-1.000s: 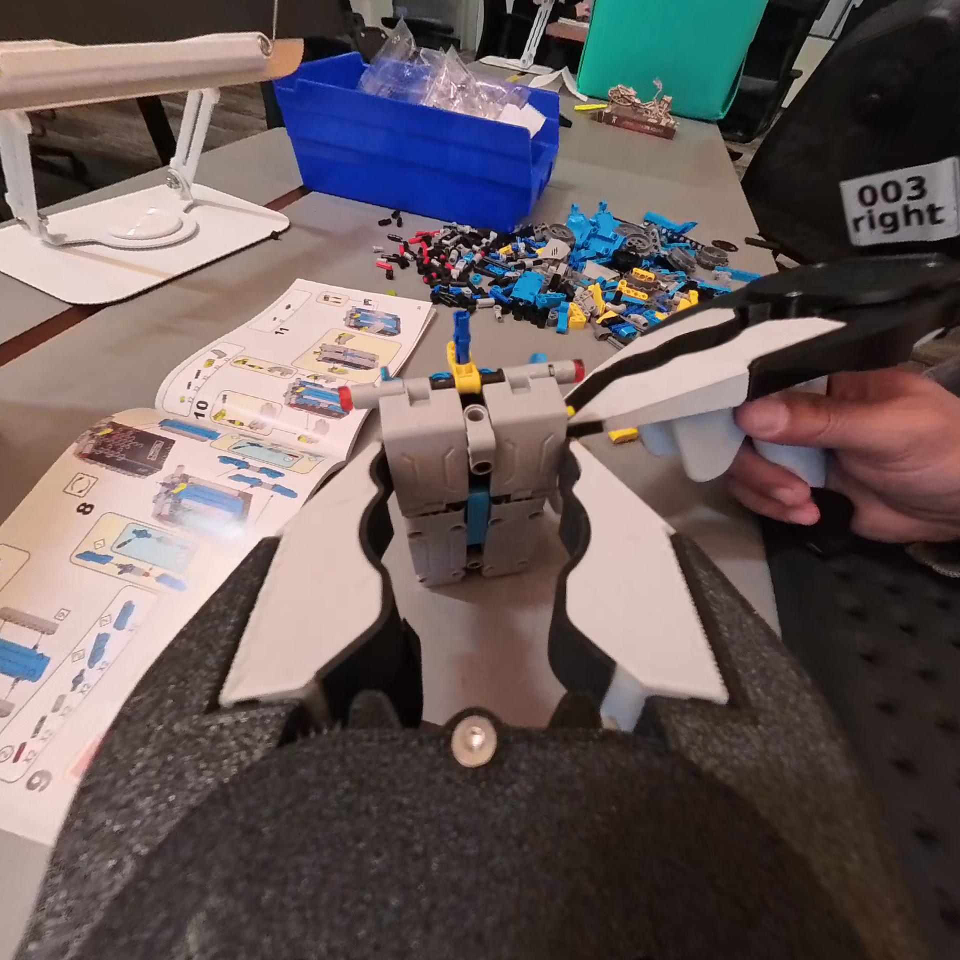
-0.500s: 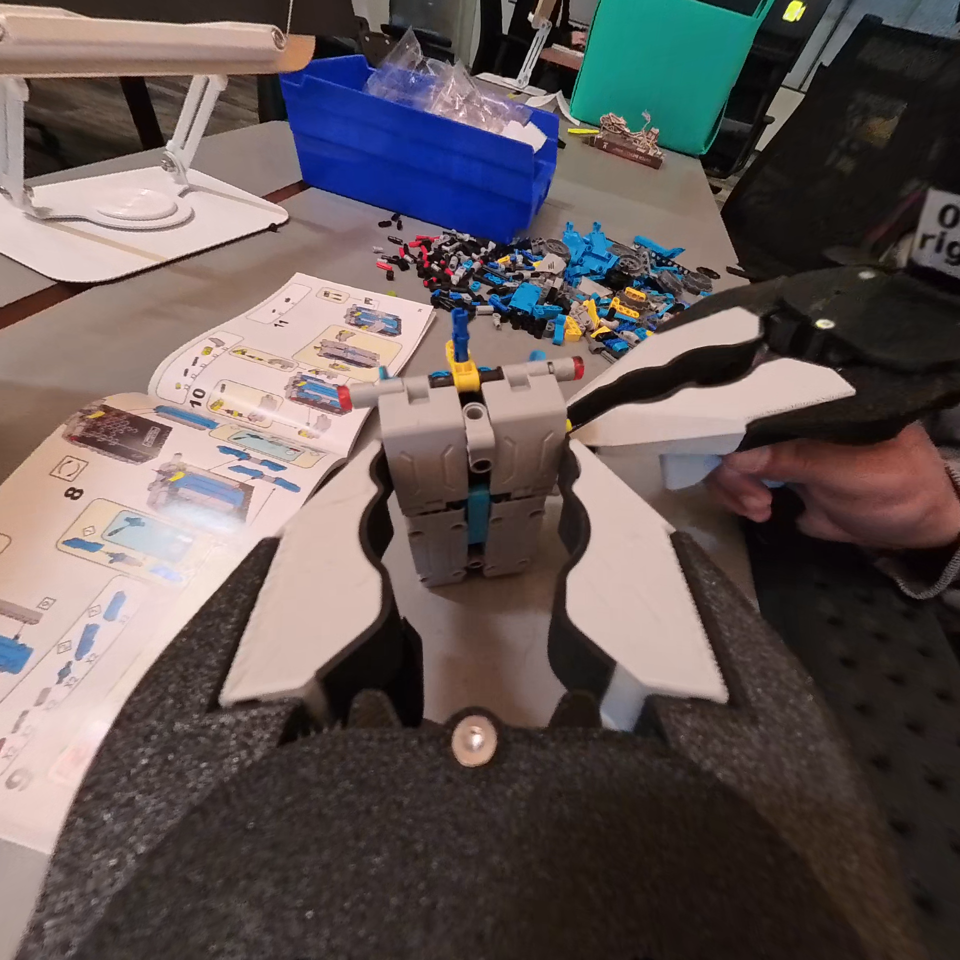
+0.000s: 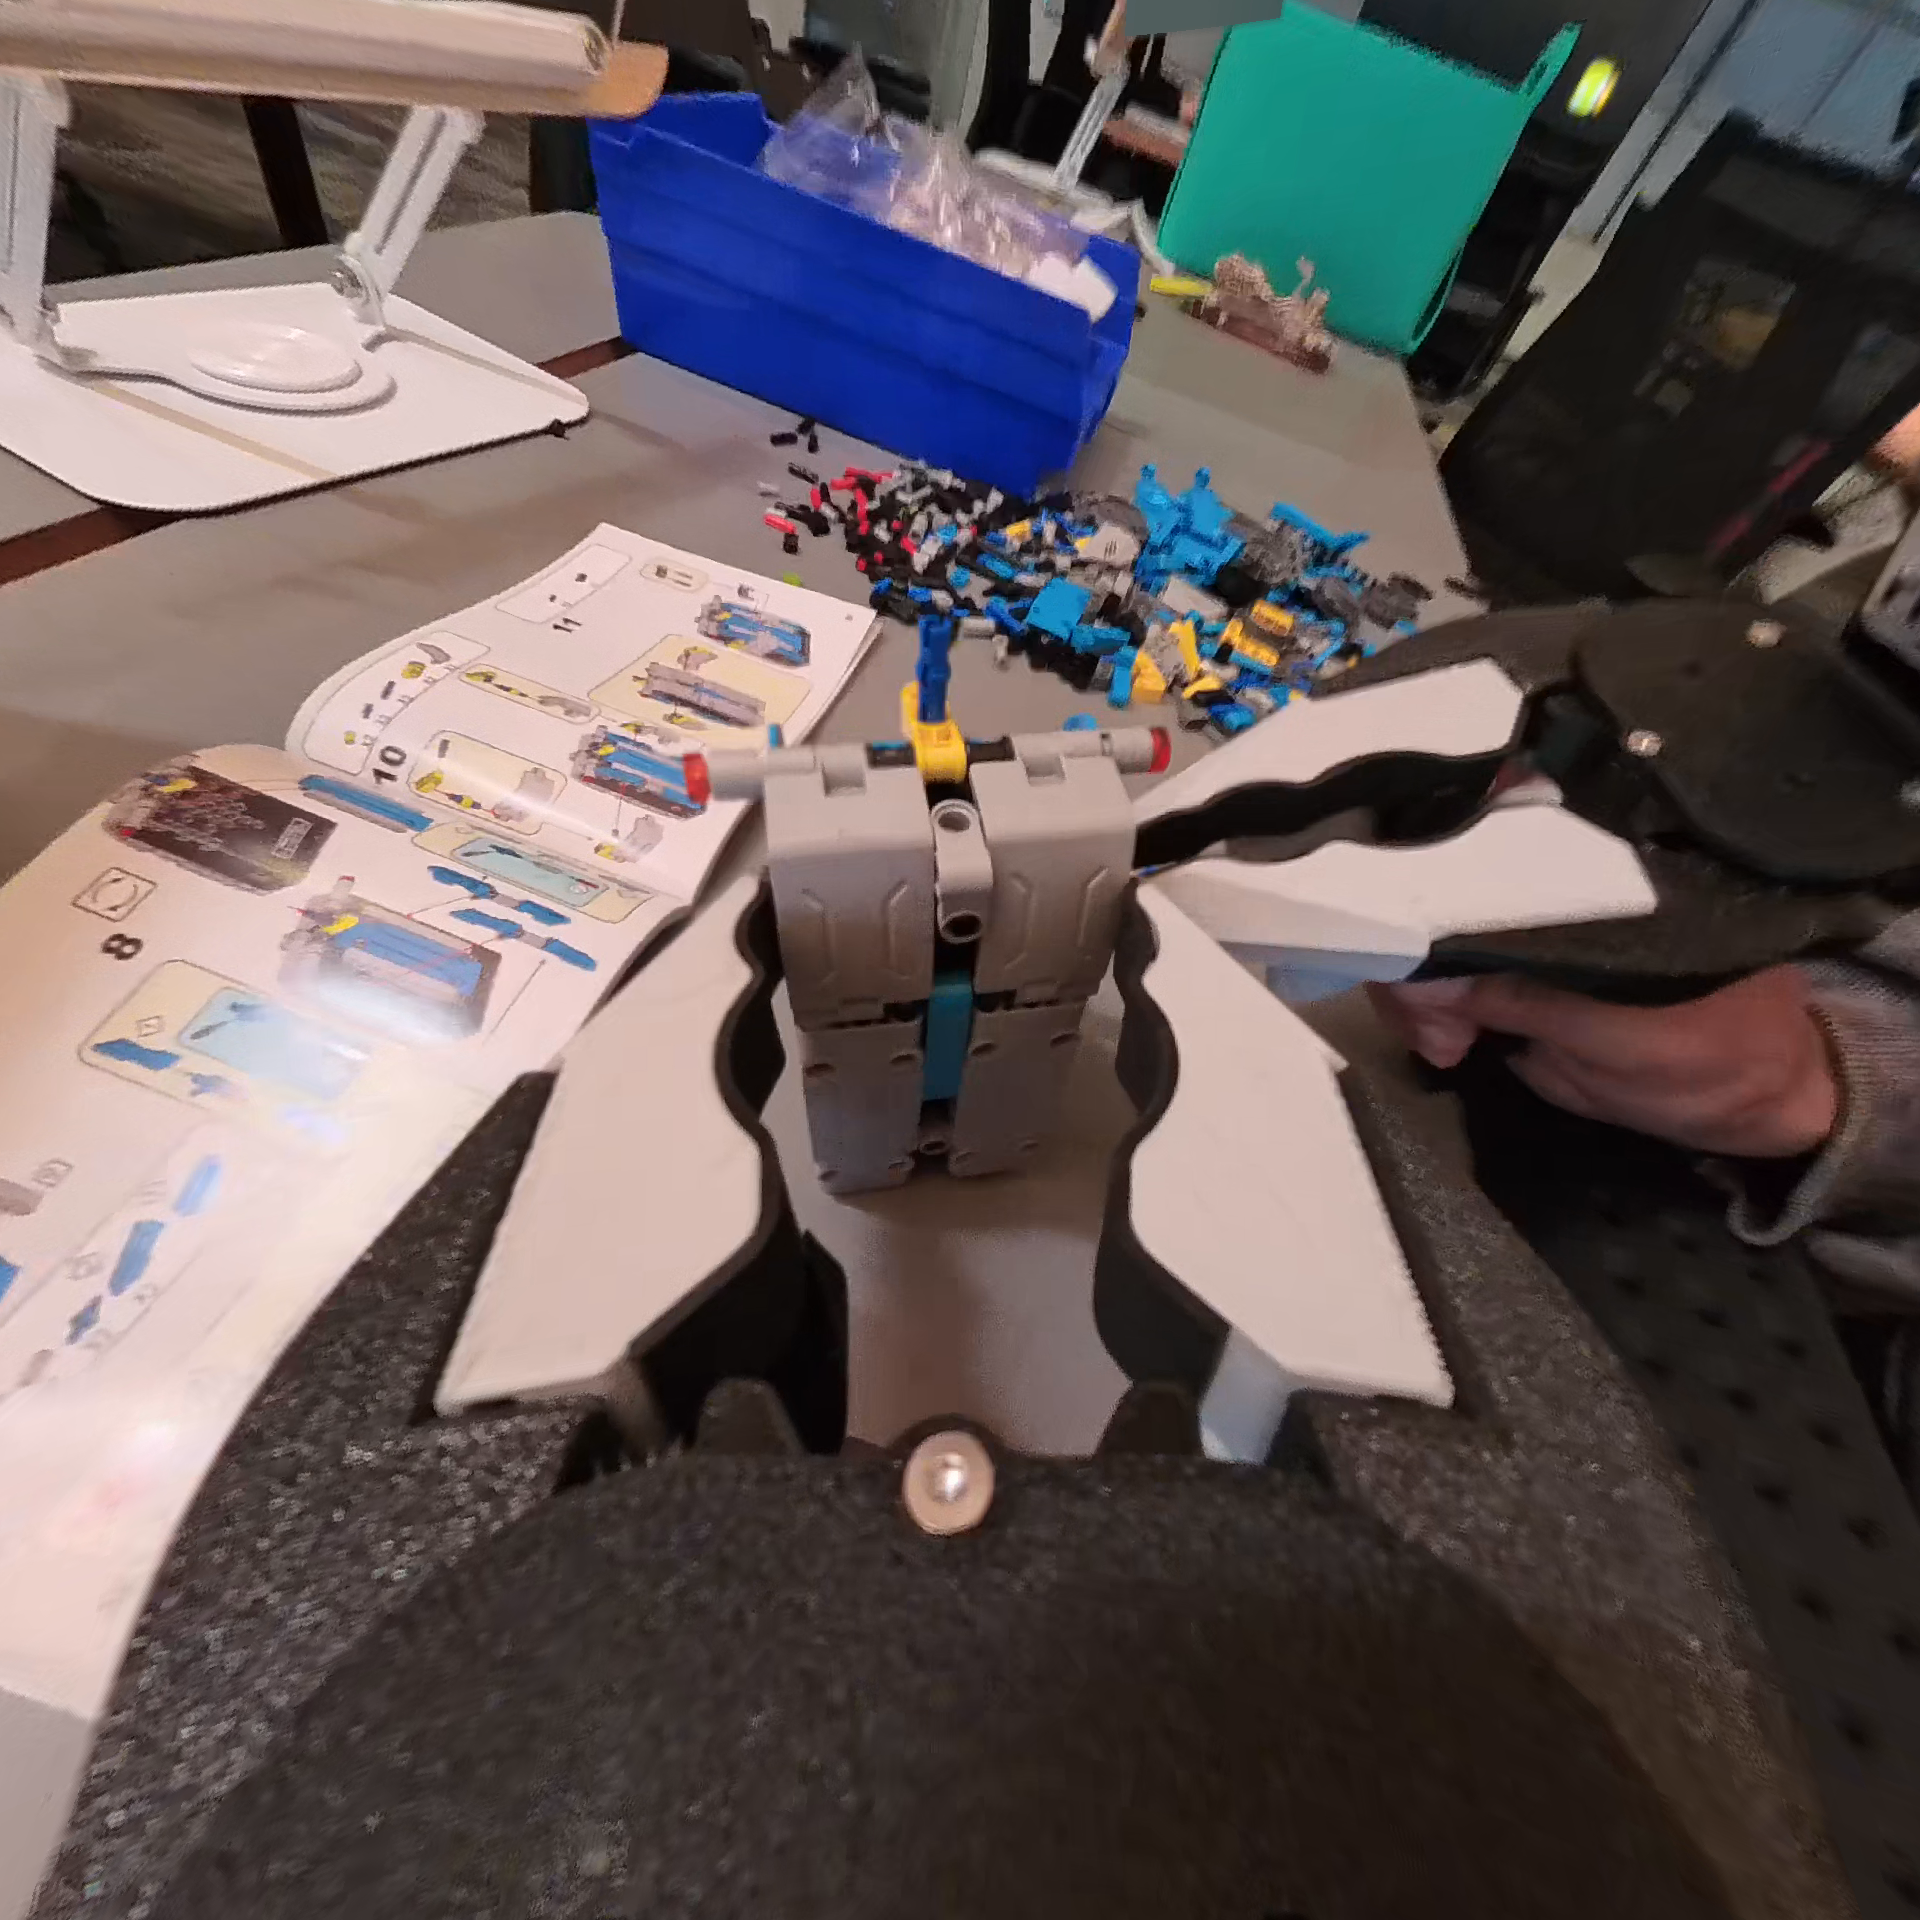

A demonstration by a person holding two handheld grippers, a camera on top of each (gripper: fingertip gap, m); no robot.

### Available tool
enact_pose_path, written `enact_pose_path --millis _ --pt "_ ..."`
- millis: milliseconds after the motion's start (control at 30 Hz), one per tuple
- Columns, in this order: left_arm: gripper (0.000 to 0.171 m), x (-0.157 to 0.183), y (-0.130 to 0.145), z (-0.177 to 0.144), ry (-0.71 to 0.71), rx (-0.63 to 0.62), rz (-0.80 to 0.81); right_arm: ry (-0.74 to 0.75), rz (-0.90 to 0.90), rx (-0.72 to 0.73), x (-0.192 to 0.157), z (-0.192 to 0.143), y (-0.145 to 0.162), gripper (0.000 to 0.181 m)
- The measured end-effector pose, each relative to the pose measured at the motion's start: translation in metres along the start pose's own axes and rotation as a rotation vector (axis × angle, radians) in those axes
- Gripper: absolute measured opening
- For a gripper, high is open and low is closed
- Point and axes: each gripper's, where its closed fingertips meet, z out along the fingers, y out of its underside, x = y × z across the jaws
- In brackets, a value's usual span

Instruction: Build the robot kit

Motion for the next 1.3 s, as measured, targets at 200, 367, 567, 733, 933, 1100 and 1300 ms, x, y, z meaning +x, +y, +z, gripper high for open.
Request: enact_pose_path --millis 200,367,567,733,933,1100,1300 --pt "0.064 -0.004 -0.001 -0.002 0.02 0.012 -0.025 0.011 -0.035 0.017 0.0 0.003 -0.005 0.006" --pt "0.064 -0.003 -0.001 -0.002 0.026 0.02 0.024 -0.115 0.124 0.041 -0.002 -0.001 -0.005 0.009" --pt "0.064 -0.003 -0.001 -0.003 0.061 0.02 0.019 -0.135 -0.015 -0.117 0.027 -0.016 0.027 0.061" --pt "0.064 -0.001 0.0 -0.002 0.054 0.026 0.042 -0.204 -0.007 -0.29 0.009 0.005 0.06 0.044" --pt "0.064 0.004 0.002 -0.001 0.044 0.025 0.105 -0.27 -0.027 -0.38 -0.015 0.003 0.073 0.02" --pt "0.064 0.014 0.007 0.003 0.051 0.007 0.204 -0.405 -0.025 -0.346 -0.054 0.0 0.064 0.02" --pt "0.064 0.014 0.007 0.003 0.051 0.009 0.204 -0.47 0.002 -0.24 -0.065 -0.006 0.044 0.017"
